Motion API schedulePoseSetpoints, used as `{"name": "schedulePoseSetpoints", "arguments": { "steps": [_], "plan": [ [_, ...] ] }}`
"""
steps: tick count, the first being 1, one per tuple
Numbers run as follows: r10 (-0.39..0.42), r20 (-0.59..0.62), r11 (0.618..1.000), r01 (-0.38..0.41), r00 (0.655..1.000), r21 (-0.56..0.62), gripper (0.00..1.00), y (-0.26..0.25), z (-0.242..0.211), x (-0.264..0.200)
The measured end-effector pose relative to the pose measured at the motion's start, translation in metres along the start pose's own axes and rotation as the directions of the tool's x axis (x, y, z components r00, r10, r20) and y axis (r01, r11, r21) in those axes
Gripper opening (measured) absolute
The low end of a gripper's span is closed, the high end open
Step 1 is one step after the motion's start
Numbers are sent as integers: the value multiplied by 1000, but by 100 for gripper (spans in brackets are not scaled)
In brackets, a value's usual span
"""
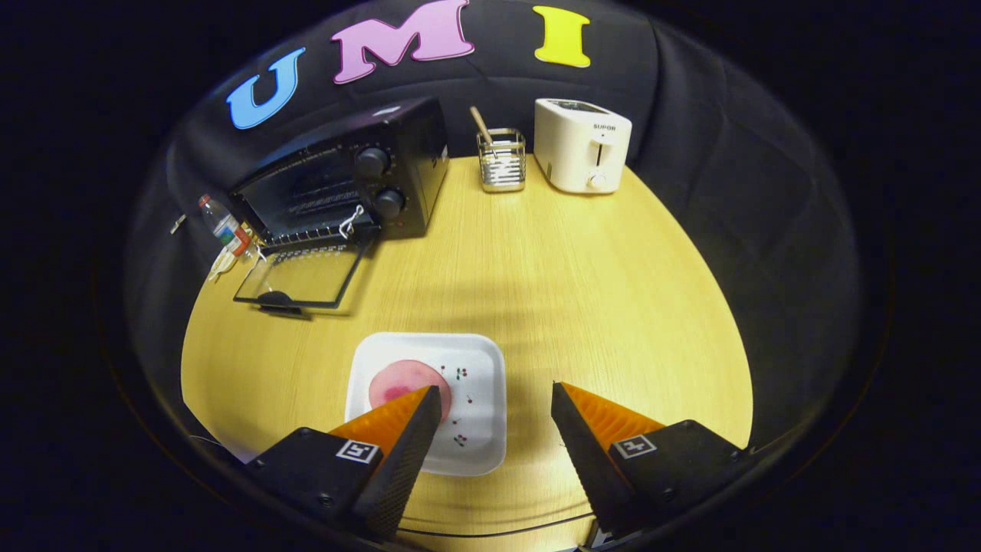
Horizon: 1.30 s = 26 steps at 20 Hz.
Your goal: Open the toaster oven, put the food inside, and close the toaster oven door.
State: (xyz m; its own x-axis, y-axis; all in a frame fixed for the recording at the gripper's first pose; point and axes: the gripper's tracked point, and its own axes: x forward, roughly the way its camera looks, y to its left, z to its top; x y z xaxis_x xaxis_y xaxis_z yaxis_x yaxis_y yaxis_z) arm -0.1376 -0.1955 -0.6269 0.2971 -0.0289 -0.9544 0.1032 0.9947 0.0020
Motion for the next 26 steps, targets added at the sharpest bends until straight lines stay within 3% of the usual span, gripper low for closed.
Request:
{"name": "schedulePoseSetpoints", "arguments": {
  "steps": [2, 3, 4, 7, 10, 13, 15, 19, 22, 26],
  "plan": [
    [26, -42, 1000, -26, 999, -9, 93, -1, -8, 13],
    [33, -61, 999, -34, 998, -15, 88, -2, -11, 20],
    [48, -79, 999, -50, 996, -17, 77, -1, -11, 24],
    [67, -130, 998, -67, 989, -1, 74, 0, -19, 35],
    [79, -193, 997, -82, 978, -4, 33, 0, -29, 41],
    [88, -235, 995, -94, 968, -13, 34, -3, -30, 42],
    [94, -258, 996, -89, 962, 30, 9, -5, -27, 41],
    [119, -318, 993, -119, 940, 21, 9, -3, -29, 43],
    [238, -348, 970, -207, 907, 126, 8, -1, -27, 43],
    [443, -353, 867, -295, 824, 401, 8, 3, -30, 40]
  ]
}}
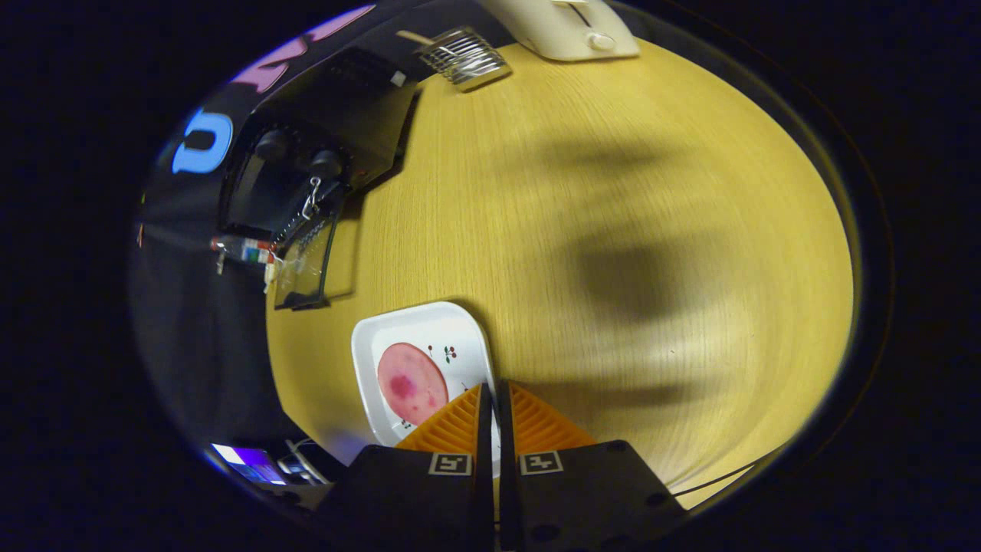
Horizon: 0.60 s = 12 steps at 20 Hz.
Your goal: Open the toaster oven, put the food inside, and close the toaster oven door.
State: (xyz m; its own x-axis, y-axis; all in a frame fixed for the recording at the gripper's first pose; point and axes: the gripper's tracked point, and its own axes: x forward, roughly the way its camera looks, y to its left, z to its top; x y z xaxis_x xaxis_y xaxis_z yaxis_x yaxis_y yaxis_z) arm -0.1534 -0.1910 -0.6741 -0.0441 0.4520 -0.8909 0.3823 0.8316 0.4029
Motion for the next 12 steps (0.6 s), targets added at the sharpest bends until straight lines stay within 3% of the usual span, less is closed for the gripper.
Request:
{"name": "schedulePoseSetpoints", "arguments": {
  "steps": [5, 12],
  "plan": [
    [179, -68, 973, -167, 981, 160, 8, 12, -20, 6],
    [291, 32, 928, -290, 956, 232, 9, 36, -22, -6]
  ]
}}
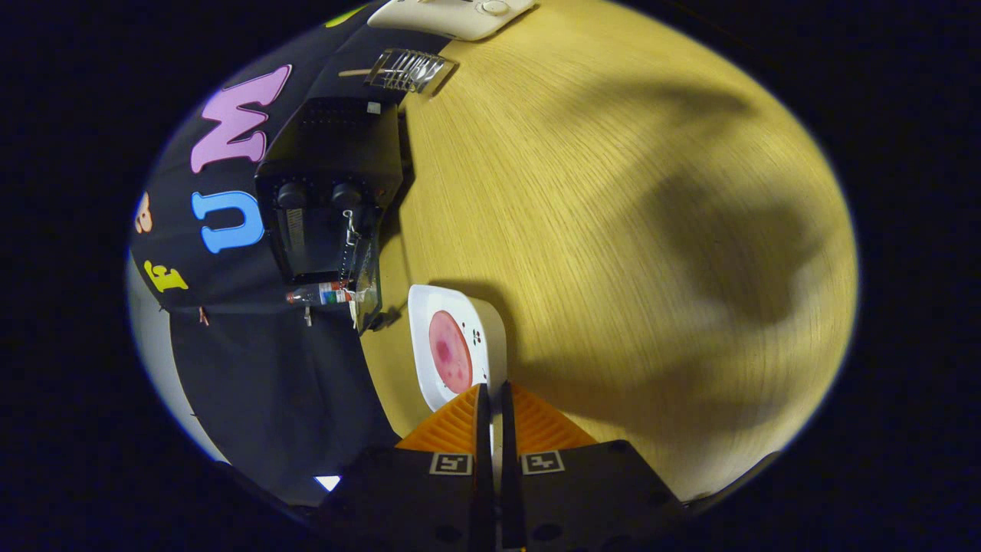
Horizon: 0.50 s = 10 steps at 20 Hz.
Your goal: Open the toaster oven, put the food inside, and close the toaster oven door.
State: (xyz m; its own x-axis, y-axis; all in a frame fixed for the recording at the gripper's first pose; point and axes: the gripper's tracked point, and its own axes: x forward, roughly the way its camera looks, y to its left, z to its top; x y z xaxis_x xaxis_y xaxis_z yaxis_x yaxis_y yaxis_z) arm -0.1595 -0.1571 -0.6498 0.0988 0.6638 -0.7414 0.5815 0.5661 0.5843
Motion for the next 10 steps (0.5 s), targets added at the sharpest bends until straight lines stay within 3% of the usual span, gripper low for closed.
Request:
{"name": "schedulePoseSetpoints", "arguments": {
  "steps": [5, 10],
  "plan": [
    [121, 97, 990, -127, 988, 60, 9, 50, -14, -14],
    [173, 222, 975, -199, 960, 100, 9, 112, -32, 1]
  ]
}}
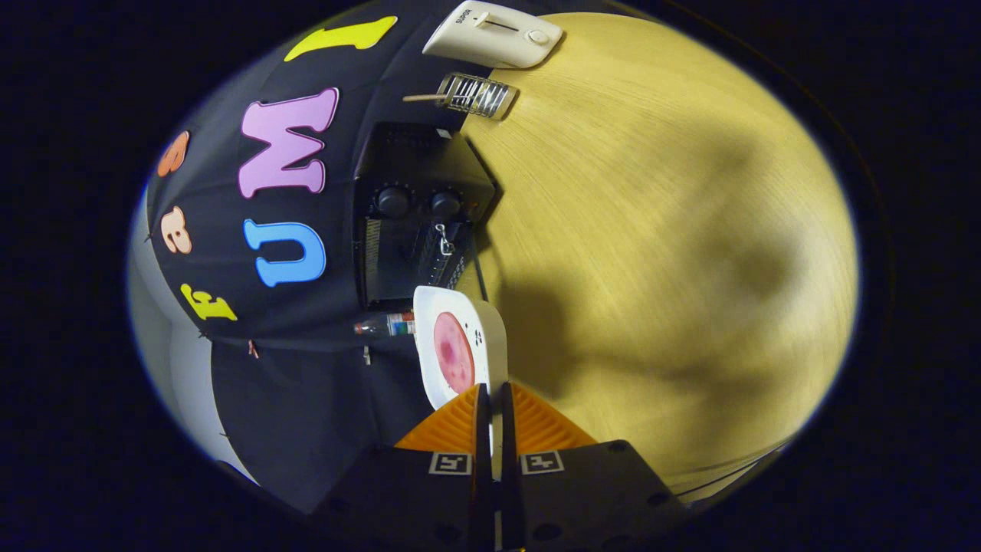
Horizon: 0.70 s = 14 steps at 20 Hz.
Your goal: Open the toaster oven, put the food inside, and close the toaster oven door.
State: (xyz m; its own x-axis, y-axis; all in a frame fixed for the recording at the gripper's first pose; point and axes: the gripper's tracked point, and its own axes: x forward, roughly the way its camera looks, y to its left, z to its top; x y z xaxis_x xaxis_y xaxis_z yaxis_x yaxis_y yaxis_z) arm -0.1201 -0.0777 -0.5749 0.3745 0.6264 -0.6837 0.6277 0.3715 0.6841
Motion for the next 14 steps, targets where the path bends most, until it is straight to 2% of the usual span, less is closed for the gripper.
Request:
{"name": "schedulePoseSetpoints", "arguments": {
  "steps": [4, 8, 14],
  "plan": [
    [9, 116, 998, -16, 993, 60, 9, 34, -17, 49],
    [26, 274, 983, -75, 961, 169, 9, 67, -9, 99],
    [-40, 412, 956, -85, 910, 280, 9, 90, 19, 160]
  ]
}}
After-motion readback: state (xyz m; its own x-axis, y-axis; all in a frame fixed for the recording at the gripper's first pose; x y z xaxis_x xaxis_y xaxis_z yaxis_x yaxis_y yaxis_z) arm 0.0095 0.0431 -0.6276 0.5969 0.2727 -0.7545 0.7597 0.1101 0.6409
